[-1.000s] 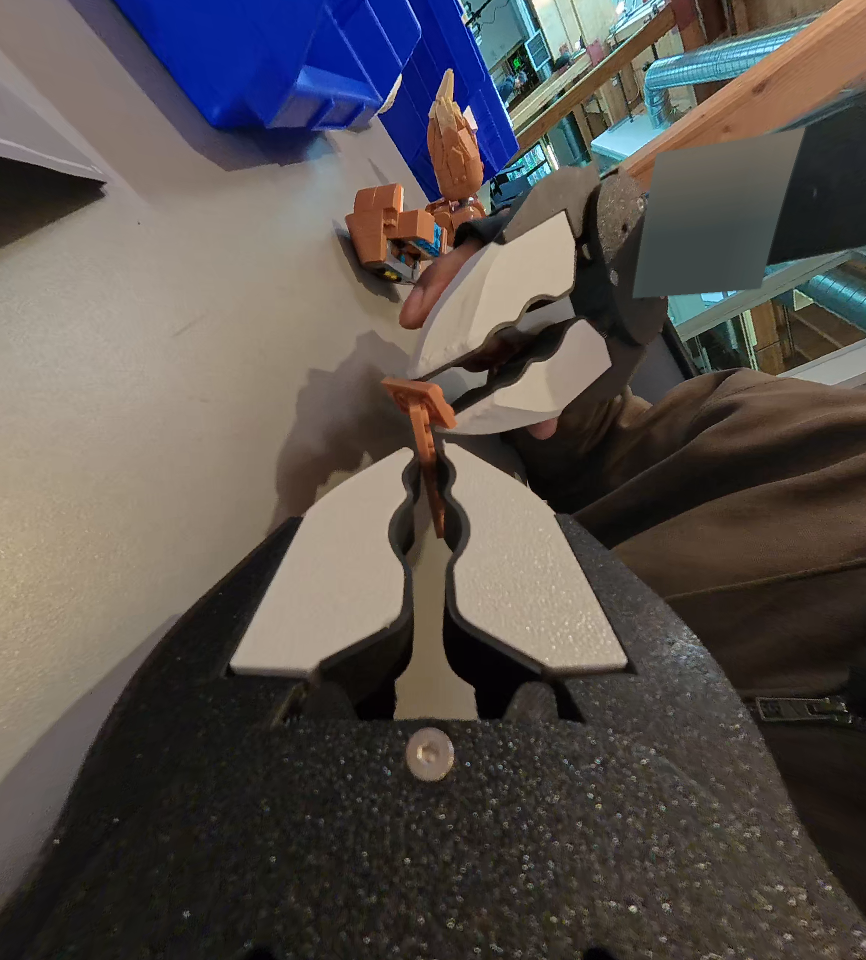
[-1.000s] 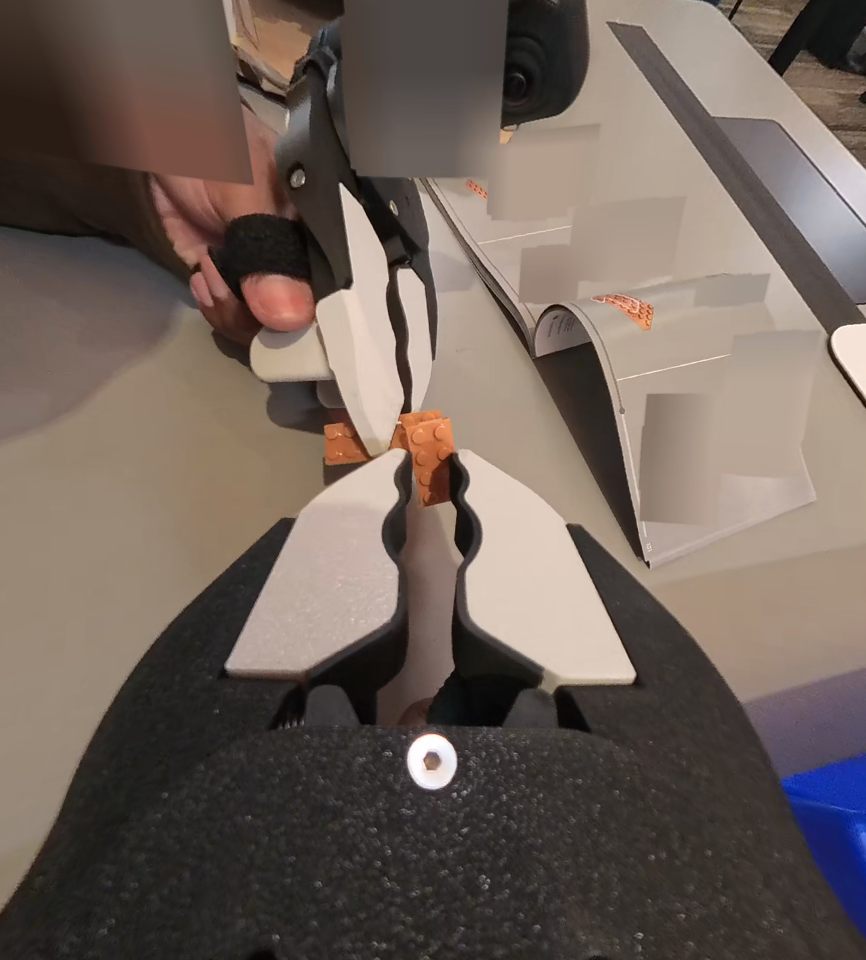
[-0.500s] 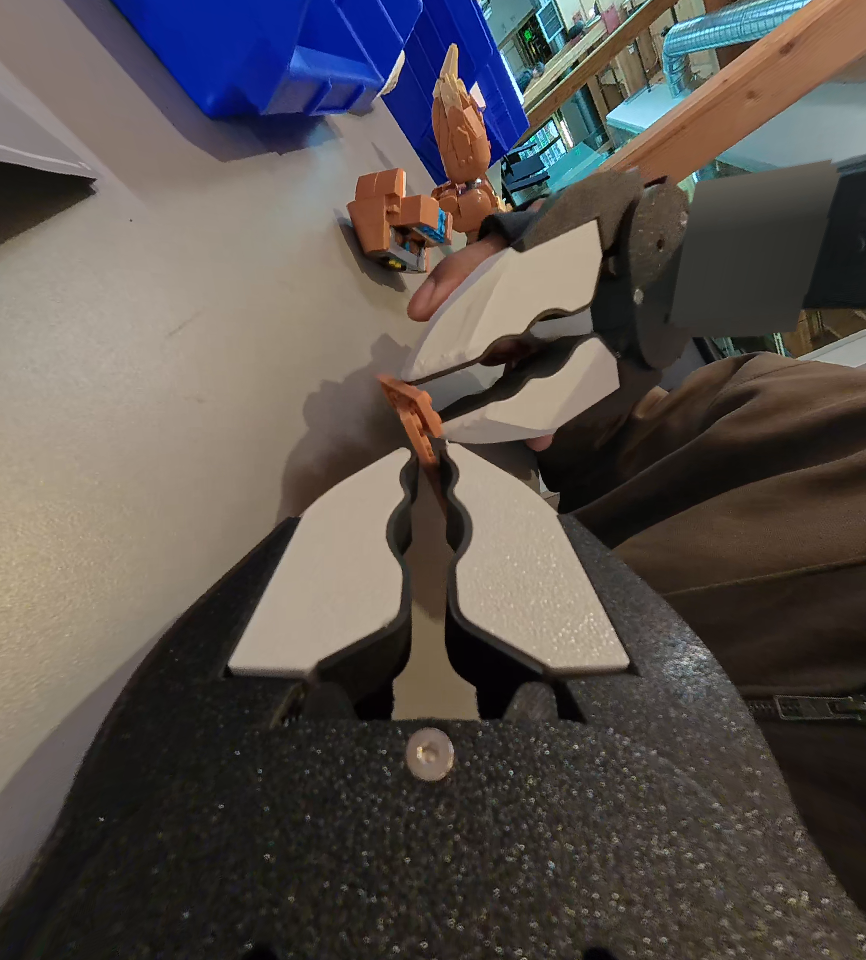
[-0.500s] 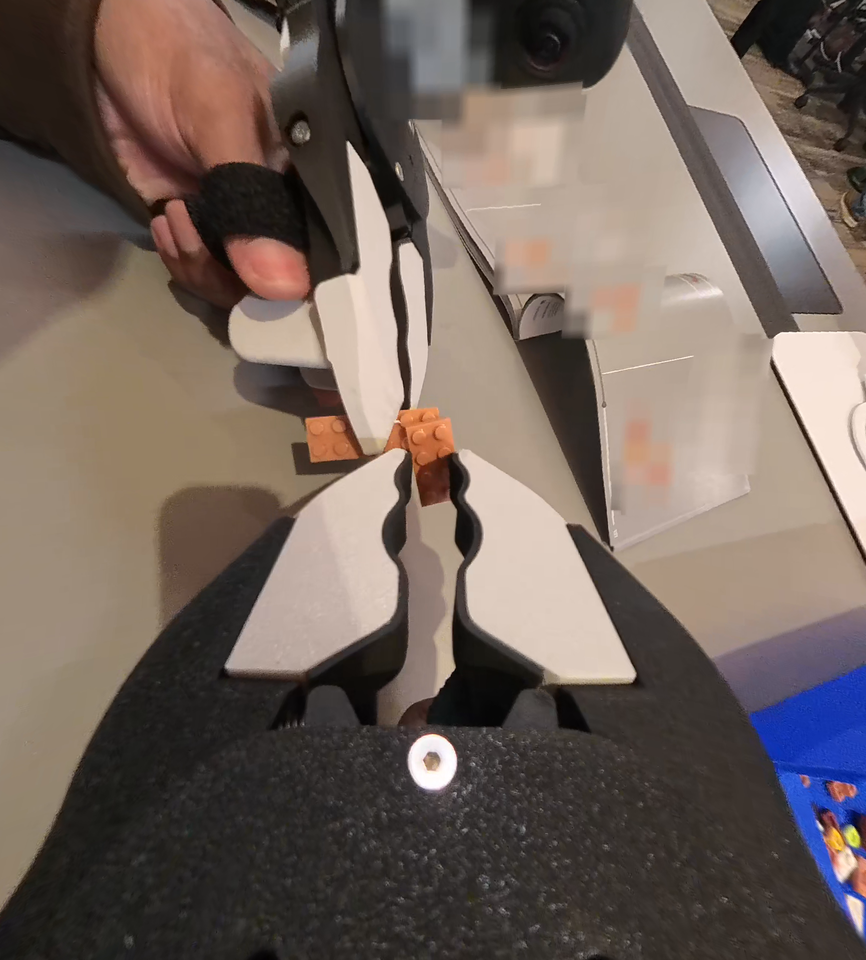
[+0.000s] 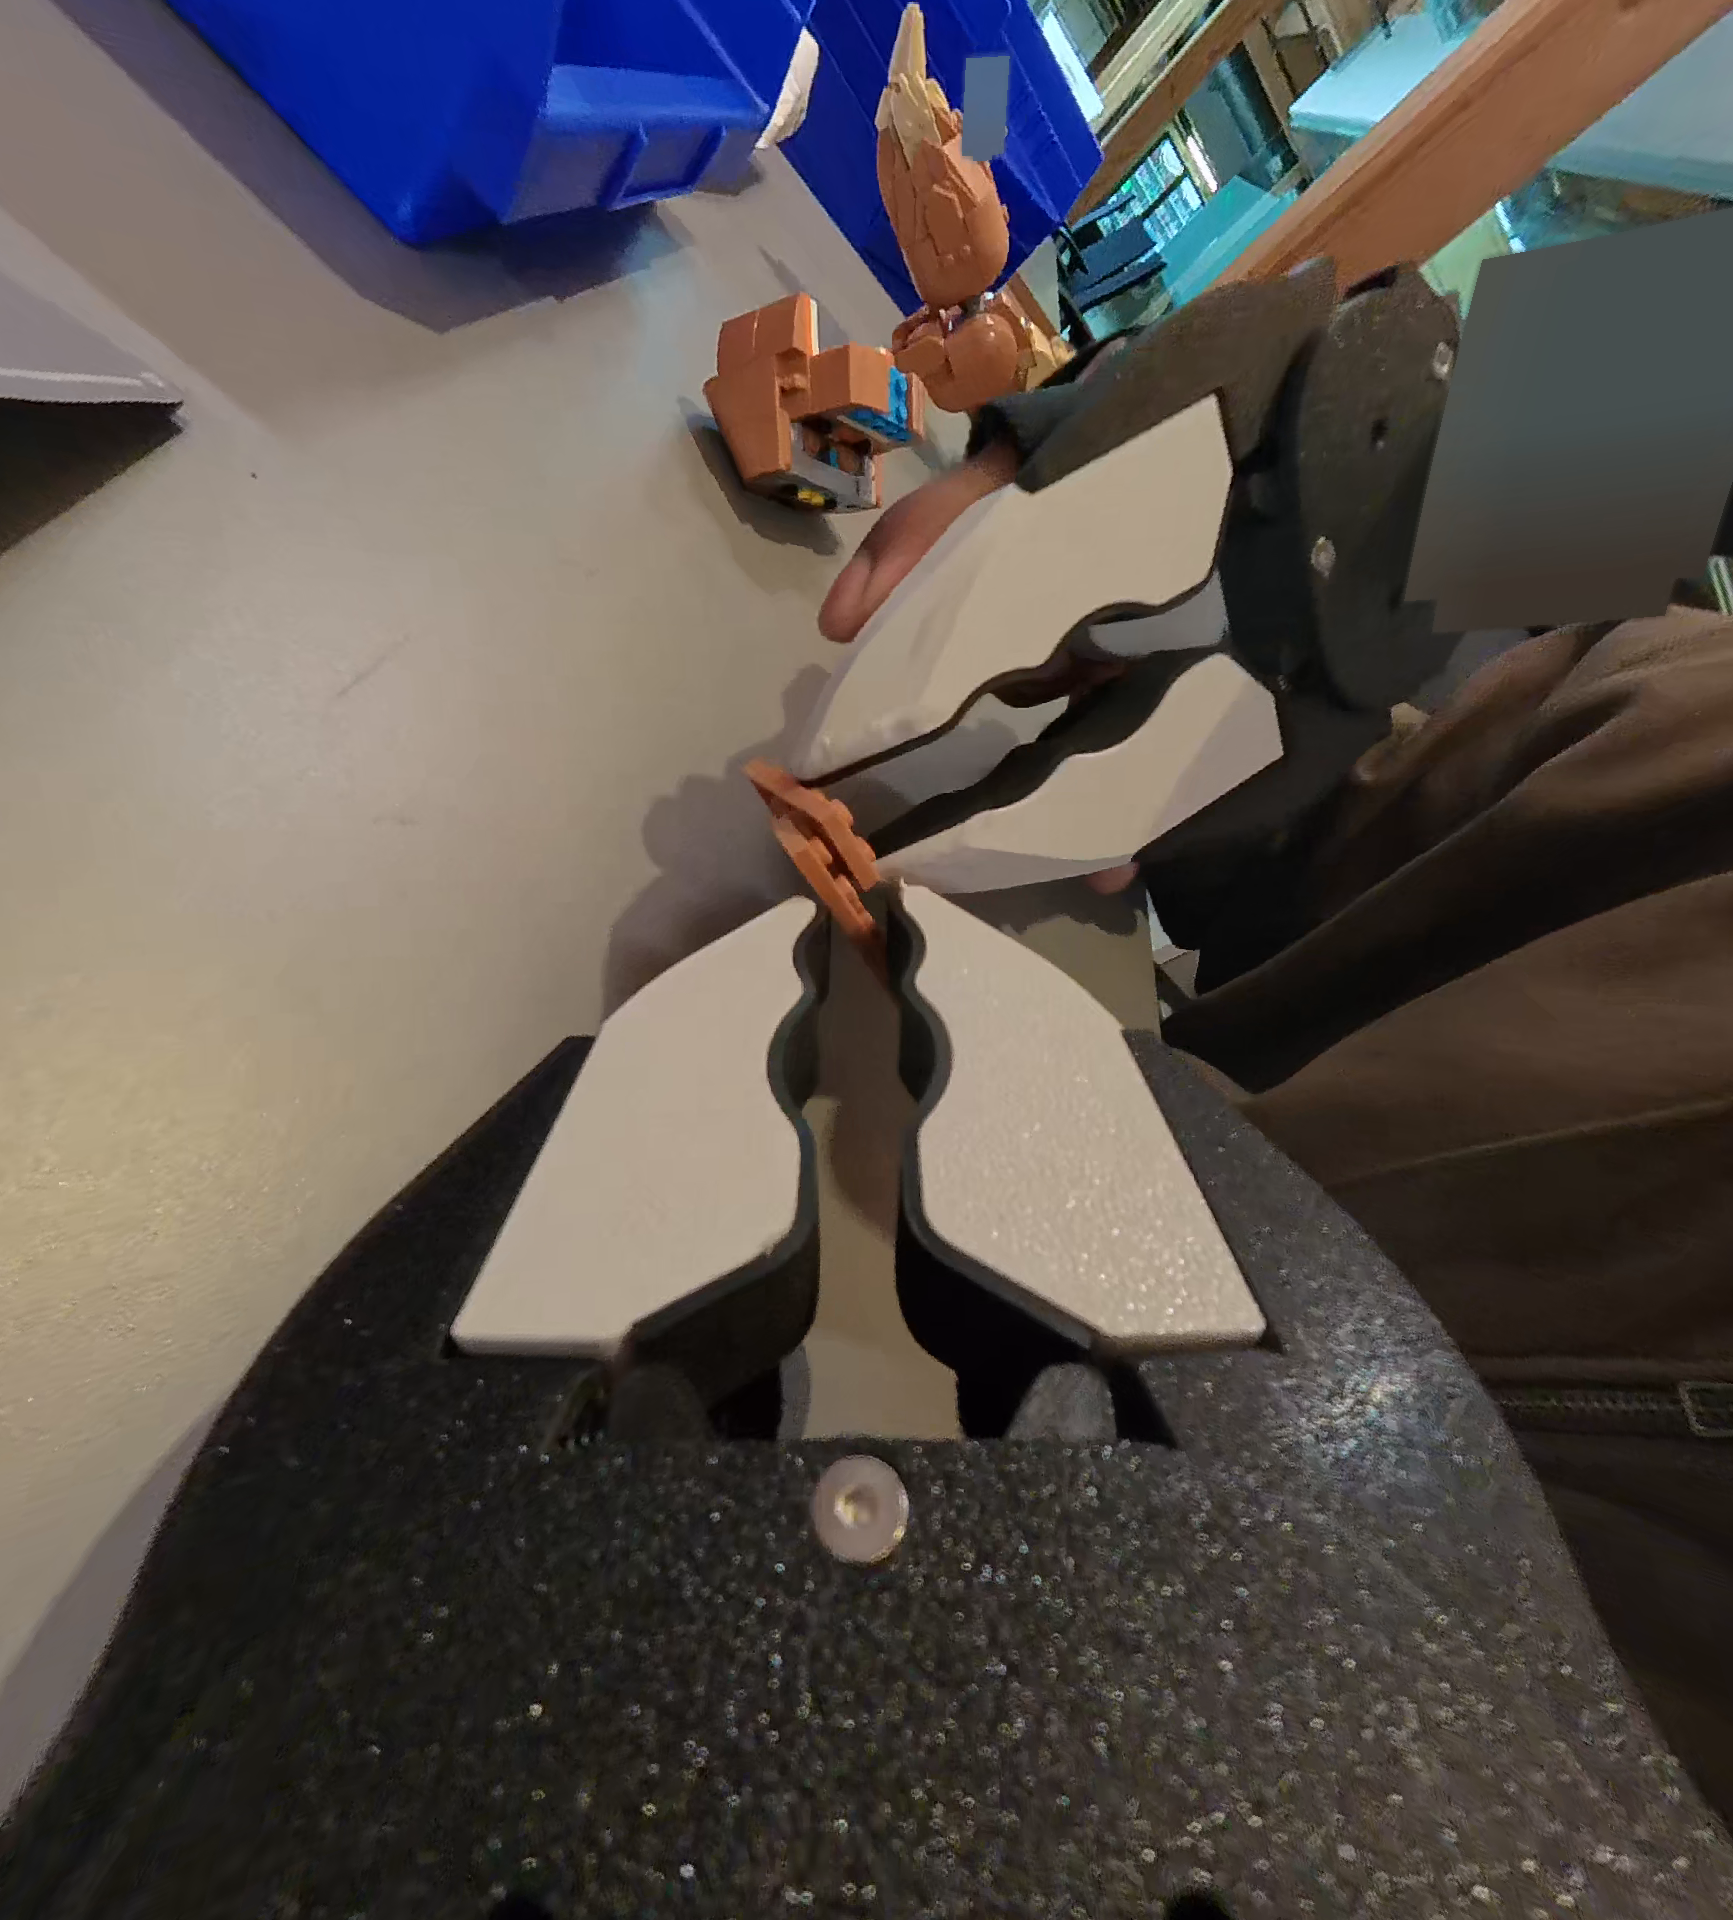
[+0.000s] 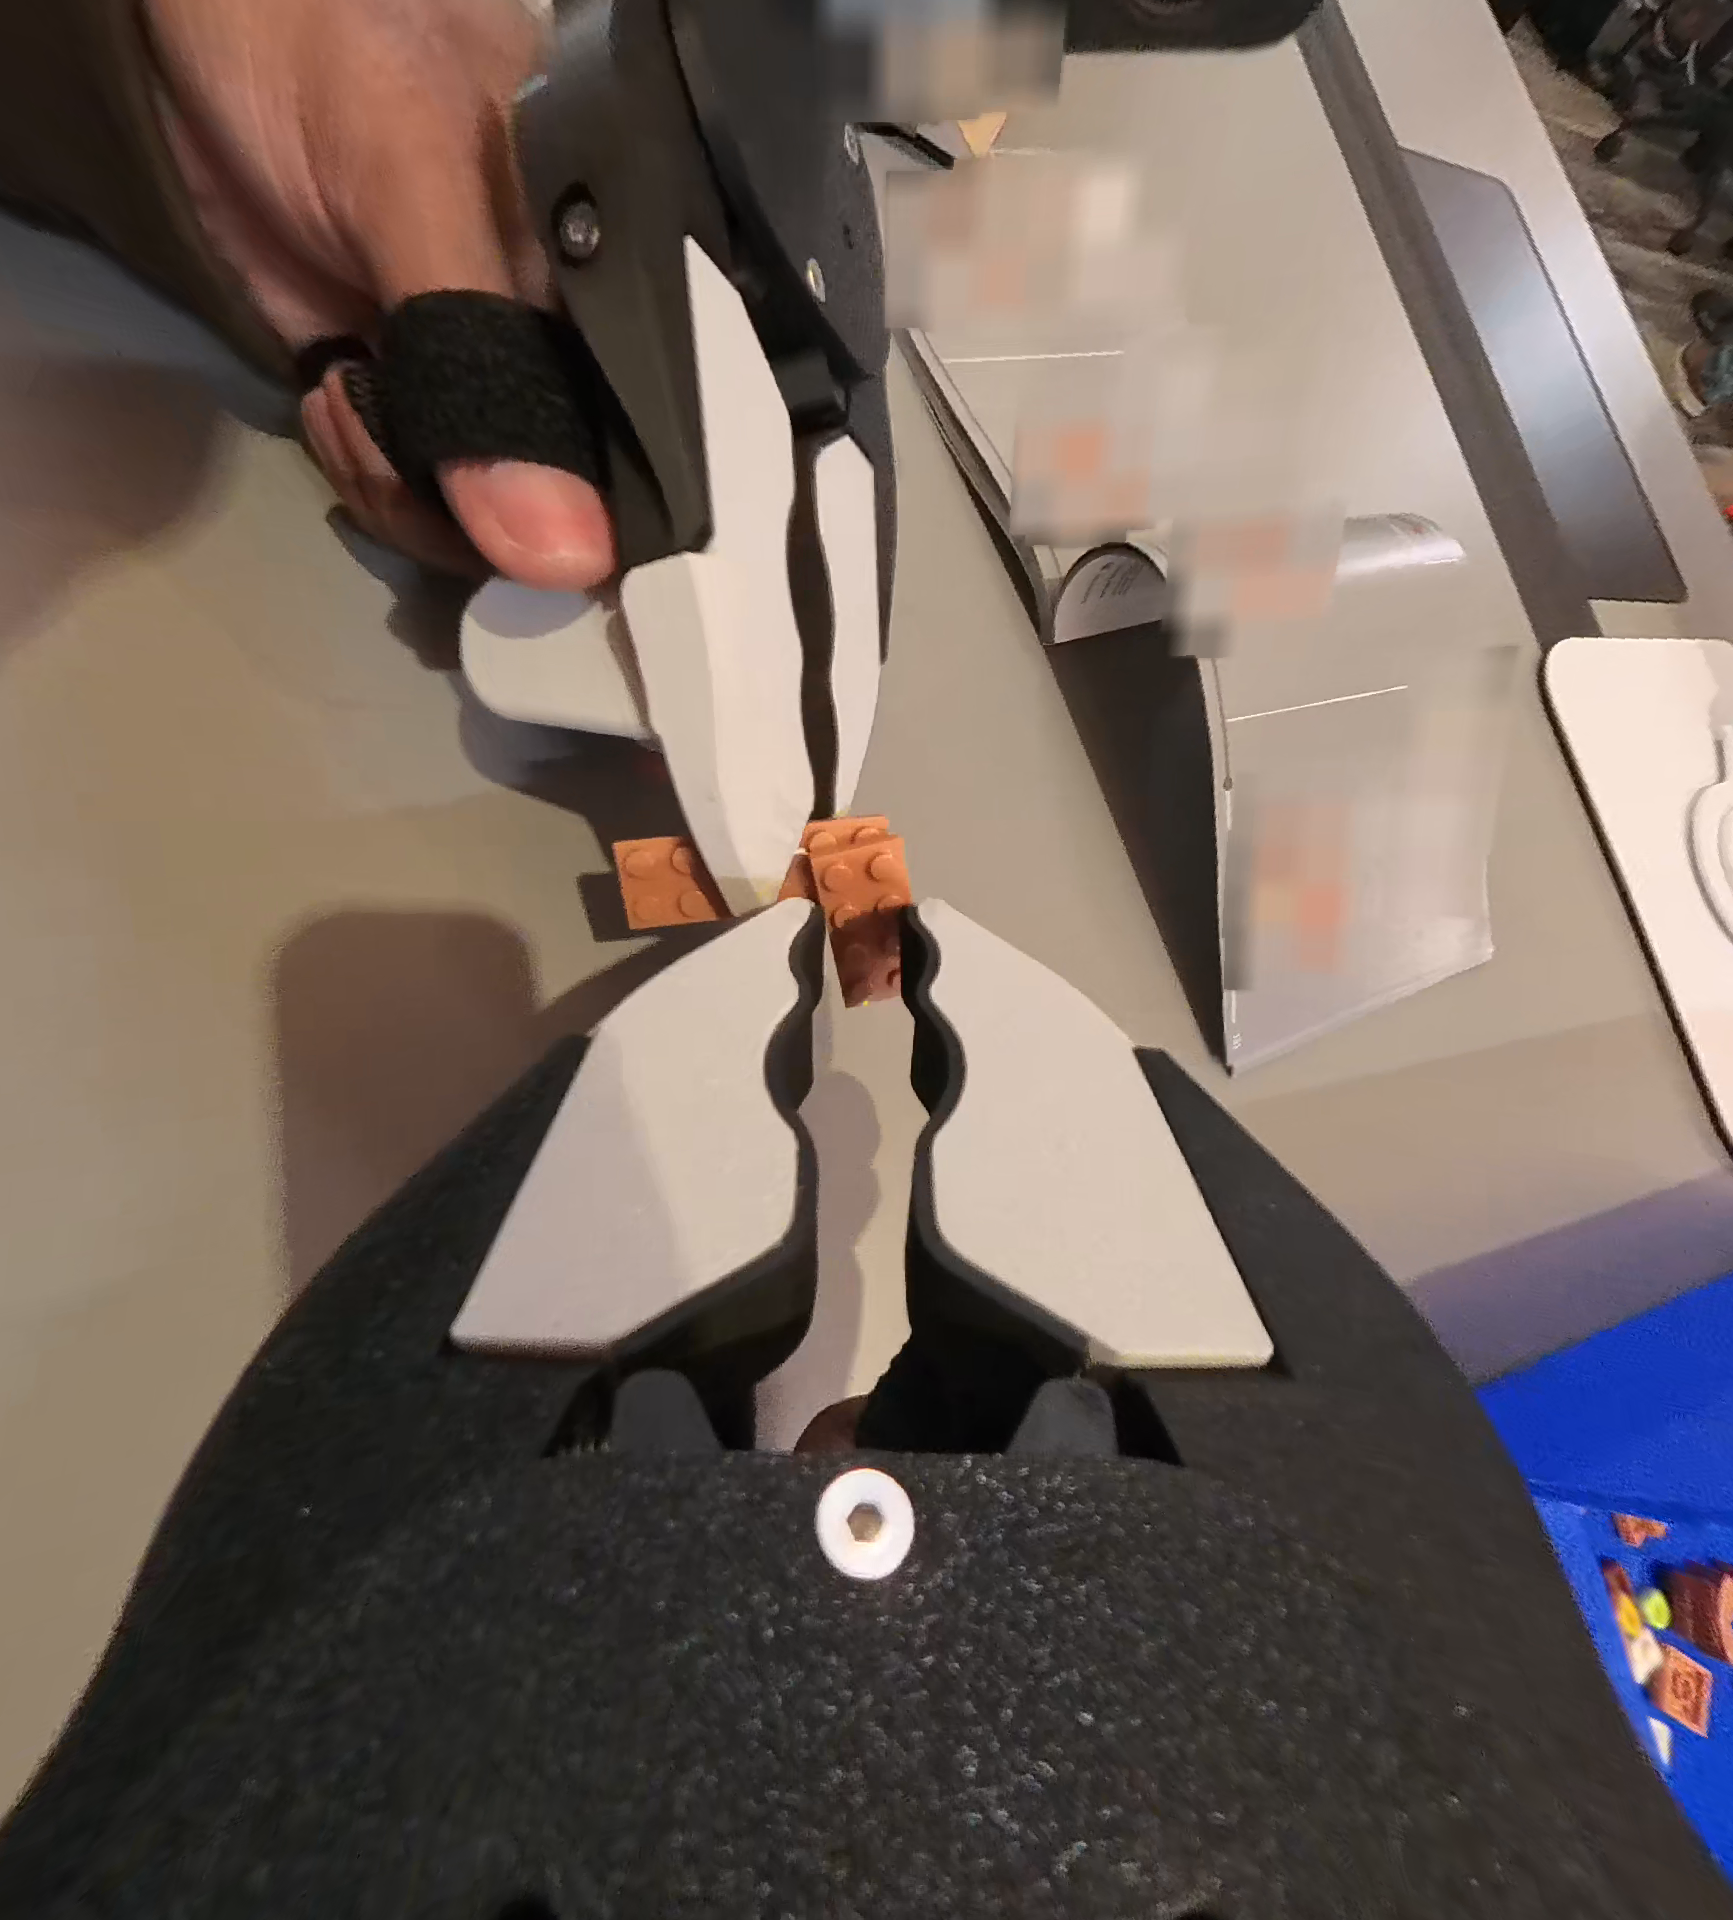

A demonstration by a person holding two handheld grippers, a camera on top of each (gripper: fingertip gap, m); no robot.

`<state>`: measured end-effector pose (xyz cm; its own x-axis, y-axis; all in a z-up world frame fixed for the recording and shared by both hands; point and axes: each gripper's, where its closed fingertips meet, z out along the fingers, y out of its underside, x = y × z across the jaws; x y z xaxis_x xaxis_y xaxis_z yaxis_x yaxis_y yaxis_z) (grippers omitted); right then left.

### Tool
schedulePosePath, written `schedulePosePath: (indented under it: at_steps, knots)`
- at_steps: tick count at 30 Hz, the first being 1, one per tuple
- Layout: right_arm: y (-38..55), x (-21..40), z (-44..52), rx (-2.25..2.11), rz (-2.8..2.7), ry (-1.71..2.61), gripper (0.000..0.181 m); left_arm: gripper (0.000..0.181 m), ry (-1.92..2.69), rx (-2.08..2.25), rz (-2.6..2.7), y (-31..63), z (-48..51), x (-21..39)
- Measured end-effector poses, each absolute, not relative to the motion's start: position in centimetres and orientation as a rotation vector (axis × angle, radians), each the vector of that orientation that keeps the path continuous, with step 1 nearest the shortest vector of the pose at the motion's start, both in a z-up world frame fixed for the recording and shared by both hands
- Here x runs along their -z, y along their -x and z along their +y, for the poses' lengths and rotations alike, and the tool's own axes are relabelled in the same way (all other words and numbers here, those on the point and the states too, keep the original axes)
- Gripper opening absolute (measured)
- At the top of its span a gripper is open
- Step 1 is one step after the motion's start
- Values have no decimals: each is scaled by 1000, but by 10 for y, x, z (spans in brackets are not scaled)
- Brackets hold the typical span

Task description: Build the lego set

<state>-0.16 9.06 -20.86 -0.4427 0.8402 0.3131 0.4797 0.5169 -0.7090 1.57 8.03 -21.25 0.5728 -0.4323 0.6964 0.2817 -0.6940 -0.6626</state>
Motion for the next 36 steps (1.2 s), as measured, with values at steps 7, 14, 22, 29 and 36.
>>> schedulePosePath:
  at_steps: [7,14,22,29,36]
  knots:
    - [-3,210,87,-746,-2139,1071,14,11,2038,1152,182,-19,78,213]
    - [-7,214,82,-713,-2197,1042,14,12,2087,1025,314,-24,74,220]
    - [-7,213,85,-708,-2179,1075,13,18,2055,990,355,-26,75,216]
    - [-7,211,83,-679,-2174,1040,14,18,2035,976,383,-26,74,214]
    - [-9,211,81,-679,-2193,1033,14,19,2026,688,612,-27,71,218]
